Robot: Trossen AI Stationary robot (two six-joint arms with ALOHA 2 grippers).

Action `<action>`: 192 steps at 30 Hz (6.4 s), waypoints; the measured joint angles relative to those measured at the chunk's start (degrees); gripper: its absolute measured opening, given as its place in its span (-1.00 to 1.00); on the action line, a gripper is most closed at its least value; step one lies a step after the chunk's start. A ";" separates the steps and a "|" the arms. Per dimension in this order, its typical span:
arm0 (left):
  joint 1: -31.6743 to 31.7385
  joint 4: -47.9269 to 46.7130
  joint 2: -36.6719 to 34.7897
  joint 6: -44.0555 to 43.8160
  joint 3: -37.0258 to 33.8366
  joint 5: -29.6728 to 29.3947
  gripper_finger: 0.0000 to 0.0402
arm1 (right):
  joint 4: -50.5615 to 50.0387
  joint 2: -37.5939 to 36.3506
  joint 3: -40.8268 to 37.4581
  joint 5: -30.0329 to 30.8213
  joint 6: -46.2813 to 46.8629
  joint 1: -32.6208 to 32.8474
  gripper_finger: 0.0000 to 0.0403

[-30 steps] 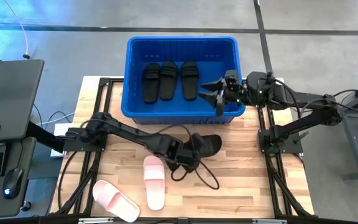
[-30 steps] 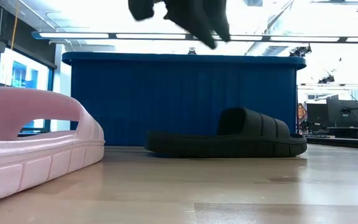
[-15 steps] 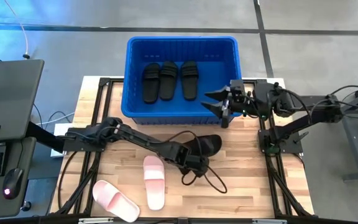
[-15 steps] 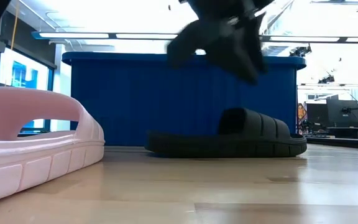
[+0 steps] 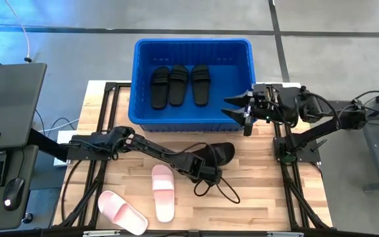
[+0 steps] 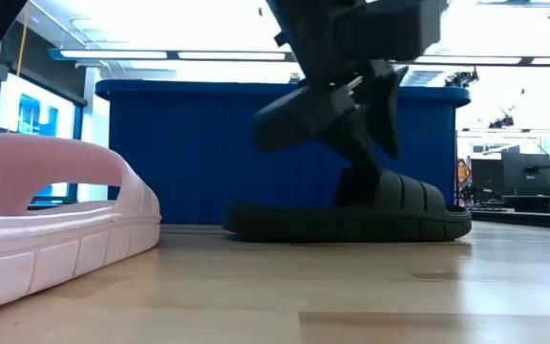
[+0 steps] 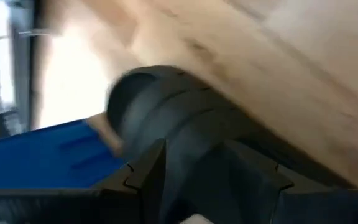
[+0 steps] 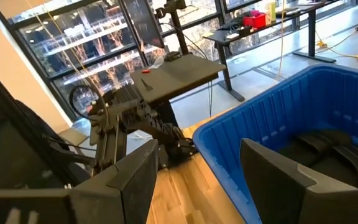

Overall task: Pick and place slides into bin
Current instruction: Put the black slide into the blue bin, then put the pink slide into the blue bin

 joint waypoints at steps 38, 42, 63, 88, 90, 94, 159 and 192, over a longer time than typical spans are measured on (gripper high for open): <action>7.29 8.13 2.46 -6.05 -0.12 0.78 -0.66 | -1.28 -0.09 0.00 -2.34 0.08 -0.01 0.07; 5.72 5.74 1.90 -6.96 -0.14 -1.13 -0.93 | -2.03 -0.09 0.00 -2.24 0.04 -0.01 0.07; -4.53 -32.82 -5.82 -26.68 25.49 -16.10 -0.96 | -3.28 -0.64 0.00 -0.45 3.98 3.65 0.07; 17.33 -3.26 -9.36 -20.39 27.02 -14.43 -0.97 | -14.46 -0.38 -0.11 23.90 15.94 26.41 0.07; 20.23 0.38 -7.49 -20.71 26.50 -11.76 -0.96 | -15.06 -0.35 -0.11 25.20 17.12 27.03 0.07; 26.38 3.48 -3.58 -26.95 26.18 -3.95 -0.96 | -16.81 -0.28 -0.11 26.67 19.71 28.40 0.07; 34.06 1.94 -5.91 -20.31 27.09 14.43 0.01 | -28.49 3.41 -0.10 23.19 25.00 31.75 0.07; -3.02 -50.84 -28.47 -47.69 25.67 13.52 -0.42 | -30.47 9.33 -0.09 28.48 21.04 27.53 0.07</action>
